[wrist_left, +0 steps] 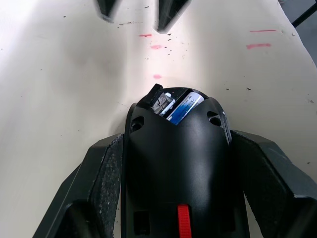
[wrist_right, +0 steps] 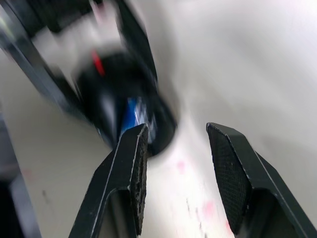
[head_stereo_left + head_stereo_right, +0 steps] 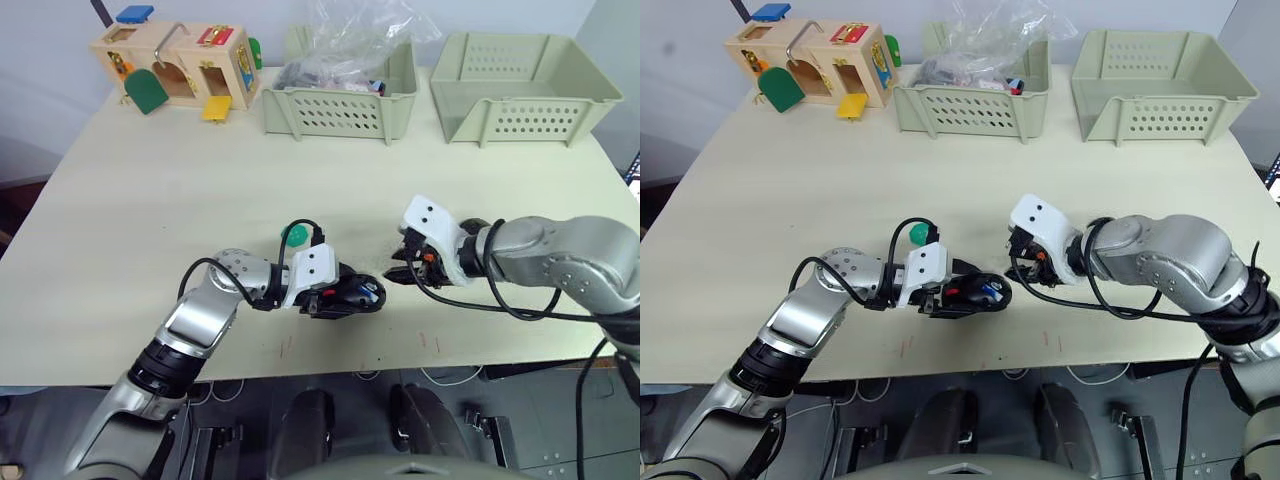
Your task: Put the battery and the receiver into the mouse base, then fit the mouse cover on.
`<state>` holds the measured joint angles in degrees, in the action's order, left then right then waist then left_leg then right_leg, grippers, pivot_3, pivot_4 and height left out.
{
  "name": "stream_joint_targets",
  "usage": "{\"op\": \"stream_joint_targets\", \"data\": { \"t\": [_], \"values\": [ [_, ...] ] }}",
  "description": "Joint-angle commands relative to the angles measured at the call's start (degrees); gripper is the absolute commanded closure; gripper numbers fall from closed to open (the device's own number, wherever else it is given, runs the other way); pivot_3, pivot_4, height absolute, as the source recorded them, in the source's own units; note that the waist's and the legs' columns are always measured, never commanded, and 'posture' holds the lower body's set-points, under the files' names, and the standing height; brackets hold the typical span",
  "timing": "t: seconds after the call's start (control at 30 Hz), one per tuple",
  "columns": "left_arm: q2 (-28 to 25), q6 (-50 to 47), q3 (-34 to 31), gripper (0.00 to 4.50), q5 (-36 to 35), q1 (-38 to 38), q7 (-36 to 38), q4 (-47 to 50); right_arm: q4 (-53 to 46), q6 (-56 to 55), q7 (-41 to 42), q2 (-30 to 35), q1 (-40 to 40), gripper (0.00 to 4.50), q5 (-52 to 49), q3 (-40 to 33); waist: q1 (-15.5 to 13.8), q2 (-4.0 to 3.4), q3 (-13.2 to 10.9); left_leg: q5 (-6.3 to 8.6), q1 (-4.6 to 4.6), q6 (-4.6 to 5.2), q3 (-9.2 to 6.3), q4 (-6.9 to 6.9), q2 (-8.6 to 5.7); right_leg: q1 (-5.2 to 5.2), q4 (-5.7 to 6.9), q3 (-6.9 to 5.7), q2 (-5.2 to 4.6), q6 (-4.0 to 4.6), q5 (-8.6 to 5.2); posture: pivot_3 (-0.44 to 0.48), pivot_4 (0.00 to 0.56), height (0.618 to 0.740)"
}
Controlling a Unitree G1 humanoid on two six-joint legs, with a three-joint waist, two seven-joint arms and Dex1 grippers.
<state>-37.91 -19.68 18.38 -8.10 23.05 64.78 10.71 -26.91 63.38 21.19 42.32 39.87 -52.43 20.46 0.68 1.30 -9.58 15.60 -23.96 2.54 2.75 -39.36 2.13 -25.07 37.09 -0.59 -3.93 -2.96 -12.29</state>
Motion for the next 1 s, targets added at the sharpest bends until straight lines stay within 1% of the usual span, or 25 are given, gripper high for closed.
{"op": "stream_joint_targets", "data": {
  "t": [0.03,0.17,0.23,0.33,0.37,0.4,0.43,0.53,1.0],
  "values": [
    [-0.5,0.1,-0.5,1.64,-0.2,-0.1,0.1,1.3,-3.9,-10.0,2.2,-1.9,-5.9,2.54,6.2,-3.7,-0.1,0.0,0.0,0.0,0.0,0.0,-0.02,0.01,0.01,0.01,-0.02,-0.02,0.01,0.0,0.0,0.0,0.15,0.74],
    [-0.6,0.5,-0.4,1.64,0.1,-0.2,0.0,1.1,-2.3,-12.8,2.1,-5.1,-12.9,2.54,9.3,-5.4,-0.1,0.01,0.0,0.0,0.0,0.0,0.01,0.0,0.0,0.02,-0.03,0.01,0.01,0.0,0.0,0.0,0.15,0.74],
    [-0.8,0.7,-0.3,1.64,0.3,-0.2,0.0,0.9,-2.0,-17.0,4.6,-4.0,-14.7,2.54,14.9,-3.4,-0.1,0.0,0.0,0.0,0.0,-0.01,0.04,-0.02,0.0,0.02,-0.01,0.02,0.01,0.0,0.0,0.0,0.15,0.74],
    [-1.0,1.0,-0.1,1.64,0.6,-0.3,0.1,0.6,-1.5,-18.8,7.8,-5.2,-17.1,3.36,15.2,-4.1,0.0,0.01,0.0,0.0,0.05,-0.01,0.04,-0.04,-0.01,0.05,-0.01,0.03,0.02,0.0,0.0,0.0,0.15,0.74],
    [-1.1,0.9,0.0,1.64,0.7,-0.3,0.1,0.6,-1.3,-18.9,8.3,-5.9,-17.7,3.82,15.3,-4.5,0.0,0.0,0.0,-0.01,0.11,-0.01,0.03,-0.03,0.0,0.1,-0.01,0.03,0.04,0.0,0.0,0.0,0.15,0.74],
    [-1.2,0.6,0.2,1.64,0.8,-0.3,0.0,0.7,-1.1,-20.1,9.1,-5.9,-17.9,4.38,17.0,-3.9,0.0,0.0,0.0,0.0,0.14,-0.01,0.02,-0.03,0.01,0.12,-0.01,0.03,0.07,0.01,0.0,0.0,0.15,0.74],
    [-1.3,0.5,0.3,1.64,1.0,-0.3,0.0,0.6,-0.9,-20.9,9.7,-5.9,-18.0,4.46,18.3,-3.5,0.0,0.0,0.0,0.0,0.14,-0.01,0.01,-0.03,0.03,0.12,-0.01,0.03,0.1,0.01,0.0,0.0,0.15,0.74],
    [-1.3,0.3,0.4,1.64,1.0,-0.3,0.0,0.5,0.0,-20.2,10.1,-8.0,-18.3,4.46,18.2,-4.8,0.0,0.01,0.0,-0.01,0.17,-0.01,0.01,-0.03,0.03,0.14,0.0,0.03,0.11,0.01,0.0,0.0,0.15,0.74],
    [-1.7,0.6,0.6,1.64,1.4,-0.6,0.5,-0.3,2.9,-21.0,14.7,-11.5,-18.3,4.46,23.9,-3.3,0.0,0.01,0.0,-0.01,0.2,-0.01,0.01,-0.04,0.03,0.16,0.01,0.03,0.12,0.02,0.0,0.0,0.15,0.74]
  ]
}}
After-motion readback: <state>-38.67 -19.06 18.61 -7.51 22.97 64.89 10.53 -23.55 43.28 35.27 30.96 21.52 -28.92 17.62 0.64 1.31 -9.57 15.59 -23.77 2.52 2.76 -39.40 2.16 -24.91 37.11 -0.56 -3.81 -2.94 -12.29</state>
